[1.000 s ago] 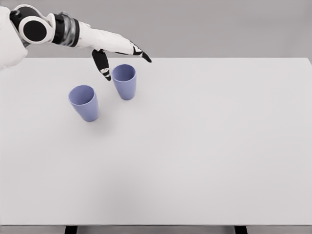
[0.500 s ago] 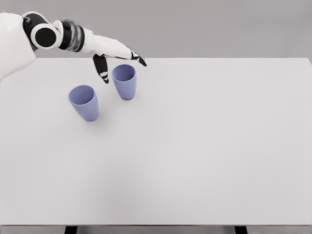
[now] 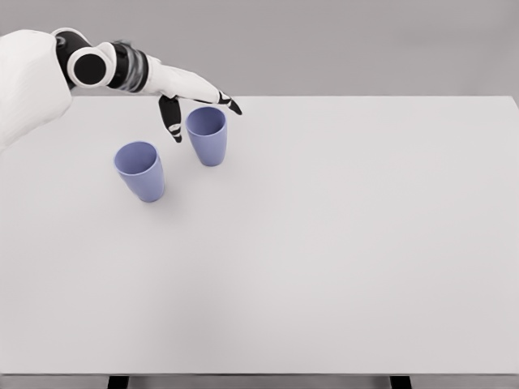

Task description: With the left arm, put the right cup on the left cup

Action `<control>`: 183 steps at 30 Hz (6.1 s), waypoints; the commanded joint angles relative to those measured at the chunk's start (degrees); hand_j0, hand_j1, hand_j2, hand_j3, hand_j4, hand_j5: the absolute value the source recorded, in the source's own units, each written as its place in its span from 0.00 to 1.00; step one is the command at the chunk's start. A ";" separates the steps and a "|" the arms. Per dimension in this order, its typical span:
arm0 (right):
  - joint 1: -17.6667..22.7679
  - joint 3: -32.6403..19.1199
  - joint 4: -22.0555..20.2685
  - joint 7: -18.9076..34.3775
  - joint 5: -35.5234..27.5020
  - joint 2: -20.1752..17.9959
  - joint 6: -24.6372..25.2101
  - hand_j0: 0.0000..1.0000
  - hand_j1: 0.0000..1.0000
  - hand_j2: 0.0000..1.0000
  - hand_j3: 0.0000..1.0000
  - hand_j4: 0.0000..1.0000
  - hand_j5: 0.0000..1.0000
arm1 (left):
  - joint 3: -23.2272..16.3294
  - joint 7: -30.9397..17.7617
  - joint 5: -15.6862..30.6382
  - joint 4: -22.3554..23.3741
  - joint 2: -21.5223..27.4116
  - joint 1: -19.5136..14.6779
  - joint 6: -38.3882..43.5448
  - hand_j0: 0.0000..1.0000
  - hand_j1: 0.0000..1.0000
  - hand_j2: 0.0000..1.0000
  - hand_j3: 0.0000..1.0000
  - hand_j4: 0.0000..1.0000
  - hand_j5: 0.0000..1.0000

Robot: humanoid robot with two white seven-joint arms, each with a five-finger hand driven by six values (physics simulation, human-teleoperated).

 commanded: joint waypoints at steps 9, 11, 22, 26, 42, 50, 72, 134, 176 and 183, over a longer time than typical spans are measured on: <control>0.00 -0.06 -0.02 0.01 -0.01 0.00 0.00 1.00 1.00 1.00 1.00 1.00 1.00 | 0.33 0.02 -1.90 4.05 -2.91 0.00 0.16 1.00 1.00 1.00 1.00 1.00 1.00; 0.00 -0.06 -0.02 0.01 -0.01 0.00 0.00 1.00 1.00 1.00 1.00 1.00 1.00 | 0.33 0.02 -2.16 6.07 -3.70 0.09 0.16 1.00 1.00 1.00 1.00 1.00 1.00; 0.00 0.03 -0.02 0.01 -0.01 0.00 0.00 1.00 1.00 1.00 1.00 1.00 1.00 | 0.41 0.02 -3.04 6.25 -4.14 1.23 0.16 1.00 1.00 1.00 1.00 1.00 1.00; 0.00 -0.06 -0.02 0.01 -0.01 0.00 0.00 1.00 1.00 1.00 1.00 1.00 1.00 | 0.33 0.02 -3.04 6.25 -4.14 1.23 0.16 0.96 0.96 0.96 0.96 0.96 0.96; 0.00 0.03 -0.02 0.01 -0.01 0.00 0.00 1.00 1.00 1.00 1.00 1.00 1.00 | 0.33 0.02 -2.95 6.16 -4.14 1.14 0.16 0.81 0.81 0.81 0.81 0.81 0.81; 0.00 -0.06 0.07 0.01 -0.01 0.00 0.00 1.00 1.00 1.00 1.00 1.00 1.00 | 0.50 0.02 -2.78 5.81 -3.79 0.88 0.08 0.76 0.76 0.76 0.76 0.76 0.76; 0.00 0.03 0.07 0.01 -0.01 0.00 0.00 1.00 1.00 1.00 1.00 1.00 1.00 | 0.68 0.02 -2.42 0.36 -0.89 -0.70 -0.36 0.74 0.74 0.74 0.74 0.74 0.74; 0.00 0.03 -0.02 0.01 -0.01 0.00 0.00 1.00 1.00 1.00 1.00 1.00 1.00 | 4.54 0.02 -1.81 -16.95 18.00 -3.87 -0.36 0.74 0.74 0.74 0.74 0.74 0.74; 0.00 0.03 -0.02 0.01 -0.01 0.00 0.00 1.00 1.00 1.00 1.00 1.00 1.00 | 5.77 0.02 -0.93 -28.82 30.04 -3.60 -0.10 0.74 0.74 0.74 0.74 0.74 0.74; 0.00 0.03 0.07 0.01 -0.01 0.00 0.00 1.00 1.00 1.00 1.00 1.00 1.00 | 5.77 0.02 -0.84 -31.28 31.63 -3.78 -0.10 0.74 0.74 0.74 0.74 0.74 0.74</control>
